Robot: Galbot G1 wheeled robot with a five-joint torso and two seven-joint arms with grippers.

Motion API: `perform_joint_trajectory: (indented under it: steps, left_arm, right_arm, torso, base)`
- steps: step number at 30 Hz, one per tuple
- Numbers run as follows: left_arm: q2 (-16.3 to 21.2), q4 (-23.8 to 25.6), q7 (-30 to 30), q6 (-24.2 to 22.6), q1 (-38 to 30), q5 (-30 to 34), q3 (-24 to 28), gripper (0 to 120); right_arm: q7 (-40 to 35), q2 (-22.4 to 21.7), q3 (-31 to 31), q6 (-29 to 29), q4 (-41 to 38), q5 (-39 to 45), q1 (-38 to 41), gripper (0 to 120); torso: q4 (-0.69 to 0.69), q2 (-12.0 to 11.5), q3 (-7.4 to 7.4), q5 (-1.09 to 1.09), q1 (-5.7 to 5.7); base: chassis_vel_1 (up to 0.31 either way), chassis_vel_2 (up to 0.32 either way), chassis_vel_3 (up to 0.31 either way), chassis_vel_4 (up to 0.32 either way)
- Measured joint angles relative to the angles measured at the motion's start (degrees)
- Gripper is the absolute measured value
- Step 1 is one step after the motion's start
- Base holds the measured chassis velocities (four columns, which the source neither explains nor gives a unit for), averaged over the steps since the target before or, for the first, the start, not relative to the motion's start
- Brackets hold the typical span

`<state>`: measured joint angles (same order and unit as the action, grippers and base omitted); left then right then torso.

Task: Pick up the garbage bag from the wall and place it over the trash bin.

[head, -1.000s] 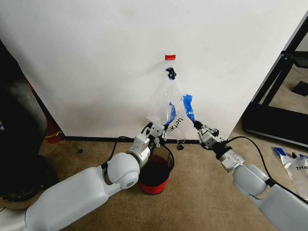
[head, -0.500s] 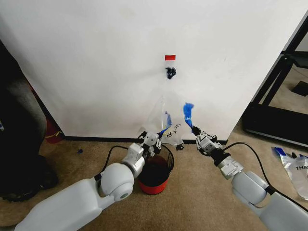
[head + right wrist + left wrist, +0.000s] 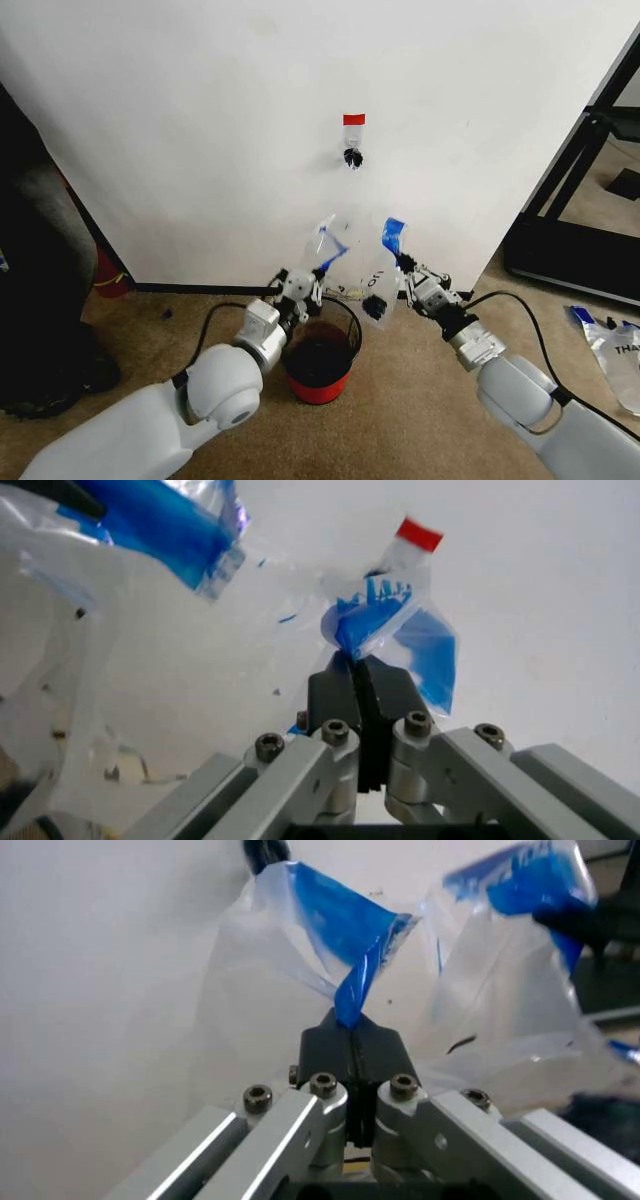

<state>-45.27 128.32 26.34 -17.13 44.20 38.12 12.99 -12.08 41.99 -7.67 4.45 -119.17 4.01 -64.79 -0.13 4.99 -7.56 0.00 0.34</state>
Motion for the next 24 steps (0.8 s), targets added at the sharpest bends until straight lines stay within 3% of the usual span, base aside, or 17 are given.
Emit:
perform_joint_trajectory:
  steps: [6, 12, 24]
  left_arm:
    - [2.2, 4.7, 0.3, -0.4, 2.1, 1.7, -4.2, 0]
    - [3.2, 8.5, 0.4, -0.5, 8.5, 1.8, -9.3, 0]
    - [2.2, 8.2, 0.0, 1.0, 18.2, -1.0, -13.1, 0]
  right_arm:
    - [-0.8, -0.7, 0.0, -3.1, -4.6, 5.1, 1.6, 0]
    - [-1.2, -1.1, 0.3, -6.0, -9.3, 8.8, 2.3, 0]
    - [-1.5, 1.0, 2.0, -6.0, -6.6, 9.5, 1.5, 0]
  torso:
    - [0.00, 0.0, 0.00, 0.00, 0.00]
    - [0.00, 0.0, 0.00, -0.01, 0.00]
    - [0.00, 0.0, 0.00, 0.00, 0.00]
  base:
    - [0.000, 0.000, 0.000, 0.000]
    - [0.000, 0.000, 0.000, 0.000]
    - [0.000, 0.000, 0.000, 0.000]
